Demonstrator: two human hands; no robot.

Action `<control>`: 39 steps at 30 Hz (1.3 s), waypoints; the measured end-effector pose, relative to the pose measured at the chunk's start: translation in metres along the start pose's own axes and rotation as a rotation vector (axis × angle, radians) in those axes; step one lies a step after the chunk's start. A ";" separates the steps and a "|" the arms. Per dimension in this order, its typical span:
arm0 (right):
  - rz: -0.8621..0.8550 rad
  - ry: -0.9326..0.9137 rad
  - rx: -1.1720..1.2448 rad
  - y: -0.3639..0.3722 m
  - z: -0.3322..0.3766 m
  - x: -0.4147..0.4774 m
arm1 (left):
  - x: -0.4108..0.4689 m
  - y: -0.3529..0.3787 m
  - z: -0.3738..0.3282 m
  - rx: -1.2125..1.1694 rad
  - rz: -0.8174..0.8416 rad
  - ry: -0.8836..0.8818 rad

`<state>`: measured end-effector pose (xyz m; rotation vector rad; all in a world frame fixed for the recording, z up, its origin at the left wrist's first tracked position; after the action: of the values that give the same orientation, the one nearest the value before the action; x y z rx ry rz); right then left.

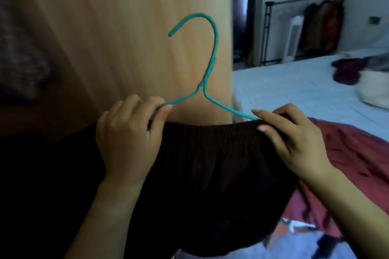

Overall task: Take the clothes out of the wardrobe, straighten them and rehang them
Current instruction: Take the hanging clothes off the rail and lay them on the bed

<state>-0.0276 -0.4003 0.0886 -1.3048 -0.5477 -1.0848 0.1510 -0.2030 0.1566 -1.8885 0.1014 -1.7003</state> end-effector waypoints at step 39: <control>0.433 0.463 -0.263 -0.082 -0.686 -0.054 | 0.058 0.615 -0.428 -0.591 0.648 -0.355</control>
<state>-0.2862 -1.0210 -0.0792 -1.2617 0.2241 -1.0633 -0.0380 -0.8930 -0.0751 -2.1948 1.0443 -0.9302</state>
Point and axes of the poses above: each hand's wrist, its own x-axis towards the middle knuckle, its own y-axis out of the palm, z = x × y, the point moved 3 cm from there along x, towards the middle knuckle, and after that the axes turned 7 degrees about -x, right-handed, at the moved point
